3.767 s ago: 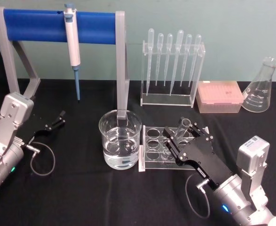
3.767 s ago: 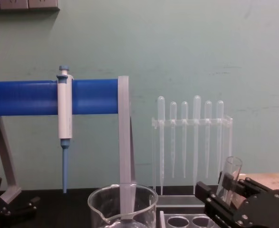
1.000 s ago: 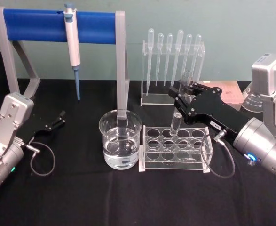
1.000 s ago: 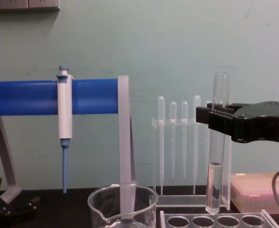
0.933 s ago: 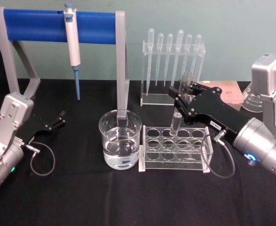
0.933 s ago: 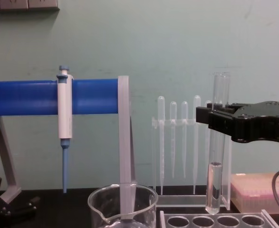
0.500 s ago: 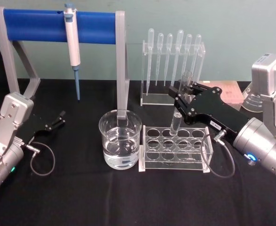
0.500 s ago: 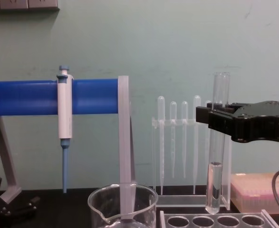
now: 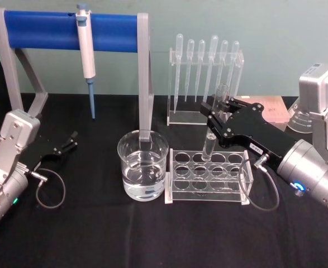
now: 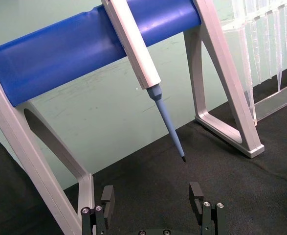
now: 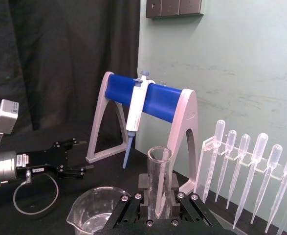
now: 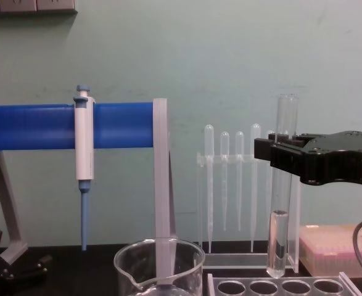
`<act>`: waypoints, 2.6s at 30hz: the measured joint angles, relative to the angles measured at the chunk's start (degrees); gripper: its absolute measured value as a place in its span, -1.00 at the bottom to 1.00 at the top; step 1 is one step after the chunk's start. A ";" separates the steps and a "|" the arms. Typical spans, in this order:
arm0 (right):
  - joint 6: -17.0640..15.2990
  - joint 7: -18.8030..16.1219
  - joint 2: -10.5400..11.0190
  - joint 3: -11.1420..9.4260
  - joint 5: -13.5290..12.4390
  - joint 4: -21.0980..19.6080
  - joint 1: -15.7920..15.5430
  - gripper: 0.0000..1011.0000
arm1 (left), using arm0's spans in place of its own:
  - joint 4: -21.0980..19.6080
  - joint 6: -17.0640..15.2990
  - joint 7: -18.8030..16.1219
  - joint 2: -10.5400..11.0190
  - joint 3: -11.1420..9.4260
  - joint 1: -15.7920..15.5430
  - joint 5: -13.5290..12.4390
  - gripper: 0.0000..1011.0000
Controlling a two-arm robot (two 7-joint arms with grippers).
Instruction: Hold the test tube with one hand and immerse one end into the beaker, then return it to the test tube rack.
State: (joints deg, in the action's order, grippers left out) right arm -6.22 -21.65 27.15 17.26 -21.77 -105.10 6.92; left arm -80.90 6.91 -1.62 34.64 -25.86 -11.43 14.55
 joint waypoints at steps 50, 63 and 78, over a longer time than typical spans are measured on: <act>0.01 0.20 0.21 -0.27 -0.13 -0.29 -0.33 -0.55 | 0.00 0.00 0.00 0.00 0.00 0.00 0.00 0.98; -2.90 -0.59 -1.26 3.15 -1.46 -2.48 5.18 -0.55 | 0.00 0.00 0.00 0.00 0.00 0.00 0.00 0.98; -3.71 -3.07 -6.93 11.75 -1.40 9.45 15.25 -0.55 | 0.00 0.00 0.00 0.00 0.00 0.00 -0.01 0.98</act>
State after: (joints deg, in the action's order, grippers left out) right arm -9.93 -24.72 20.22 29.01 -23.17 -95.64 22.17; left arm -80.90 6.91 -1.62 34.65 -25.86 -11.43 14.55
